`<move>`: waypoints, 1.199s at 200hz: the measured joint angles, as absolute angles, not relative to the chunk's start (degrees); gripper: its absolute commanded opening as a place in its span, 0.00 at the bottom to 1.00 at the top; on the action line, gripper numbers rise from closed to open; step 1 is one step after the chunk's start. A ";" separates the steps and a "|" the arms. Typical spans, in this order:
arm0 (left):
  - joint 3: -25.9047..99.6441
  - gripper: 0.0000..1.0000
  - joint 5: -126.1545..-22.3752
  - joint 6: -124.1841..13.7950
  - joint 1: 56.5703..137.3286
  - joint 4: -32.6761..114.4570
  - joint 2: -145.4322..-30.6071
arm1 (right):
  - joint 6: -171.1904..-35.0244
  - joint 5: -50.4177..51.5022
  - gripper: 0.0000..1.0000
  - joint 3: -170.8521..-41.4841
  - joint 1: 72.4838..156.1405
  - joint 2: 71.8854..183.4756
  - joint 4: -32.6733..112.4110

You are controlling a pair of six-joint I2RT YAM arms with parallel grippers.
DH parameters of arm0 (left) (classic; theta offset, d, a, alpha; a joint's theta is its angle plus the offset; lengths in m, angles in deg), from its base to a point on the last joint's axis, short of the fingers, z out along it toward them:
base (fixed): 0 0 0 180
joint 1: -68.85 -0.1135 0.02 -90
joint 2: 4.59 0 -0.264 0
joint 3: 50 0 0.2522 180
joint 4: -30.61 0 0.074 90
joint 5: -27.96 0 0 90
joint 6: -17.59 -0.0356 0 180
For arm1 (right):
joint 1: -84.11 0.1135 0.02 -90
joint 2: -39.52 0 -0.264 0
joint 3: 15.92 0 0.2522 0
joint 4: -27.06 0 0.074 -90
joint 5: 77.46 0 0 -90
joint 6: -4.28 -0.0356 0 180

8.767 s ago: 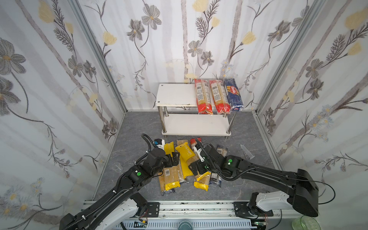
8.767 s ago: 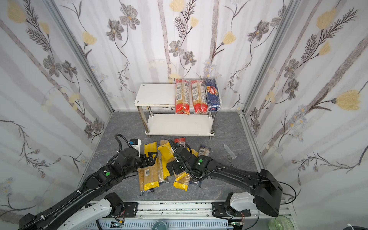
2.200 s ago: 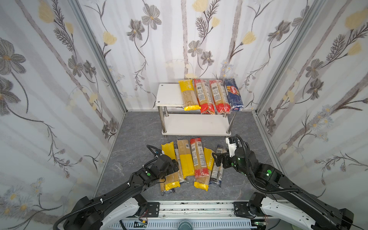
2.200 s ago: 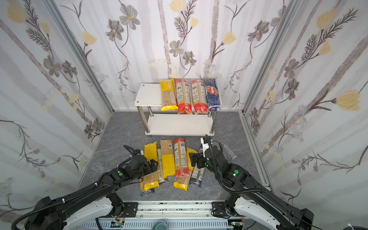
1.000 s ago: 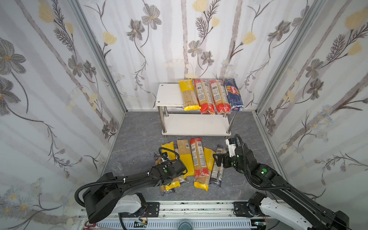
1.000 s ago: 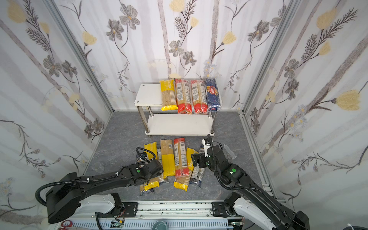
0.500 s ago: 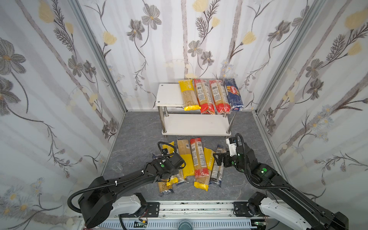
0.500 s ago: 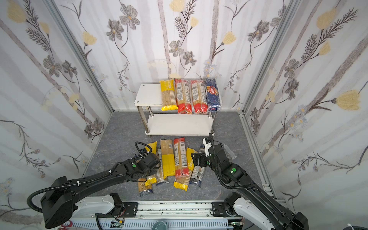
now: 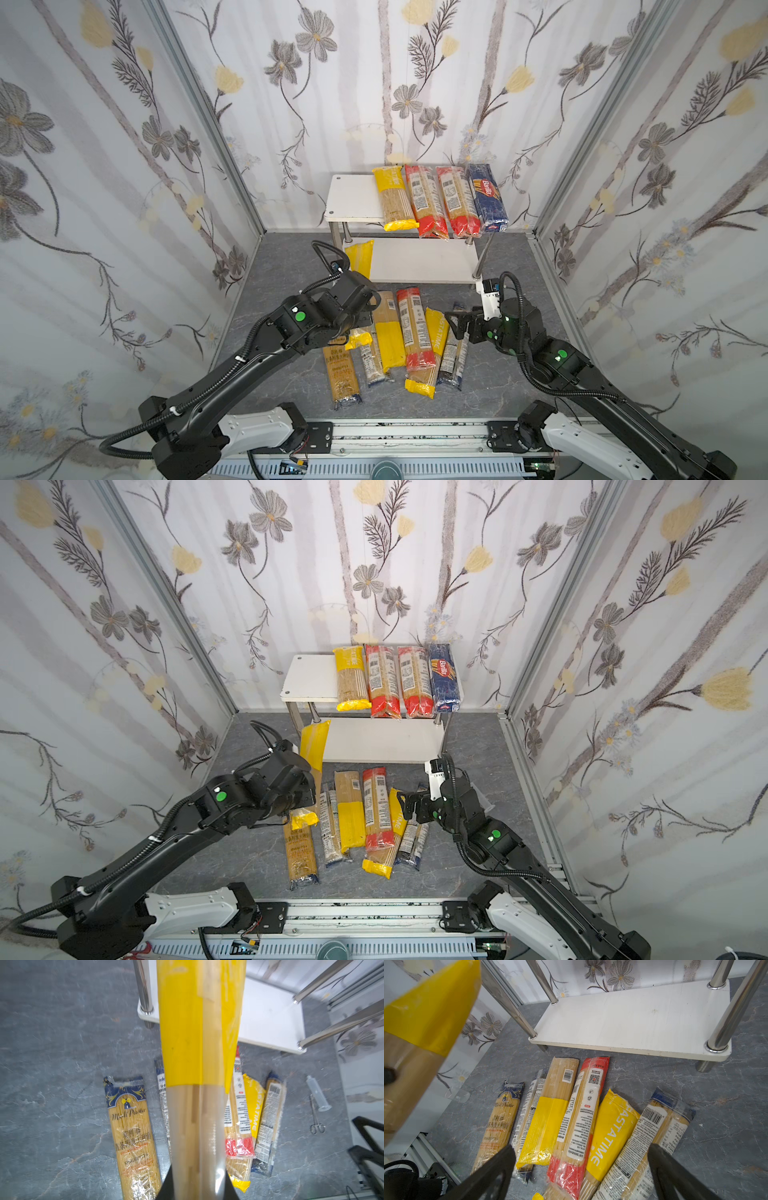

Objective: Arrange pasta packages on shelves
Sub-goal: Pick up the pasta bag from the pasta bags, then place the pasta bag on the shelf.

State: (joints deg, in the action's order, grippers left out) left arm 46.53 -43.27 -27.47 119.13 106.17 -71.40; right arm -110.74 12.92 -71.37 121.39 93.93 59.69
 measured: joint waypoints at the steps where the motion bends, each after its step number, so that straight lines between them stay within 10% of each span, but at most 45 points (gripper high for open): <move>1: 46.90 0.00 -43.14 -27.53 119.13 106.33 -71.42 | -110.74 12.92 1.00 -71.46 121.39 93.91 59.74; 125: 112.99 0.00 -37.39 -48.16 103.48 115.99 -111.04 | -110.52 15.98 1.00 -77.40 120.73 93.01 62.08; 179: 119.66 0.00 -45.81 -50.59 98.61 112.71 -121.84 | -109.62 17.38 1.00 -78.45 119.20 95.63 62.05; 240: 118.98 0.58 -49.06 -50.48 97.84 108.49 -124.66 | -109.21 17.58 1.00 -78.50 116.16 97.27 61.64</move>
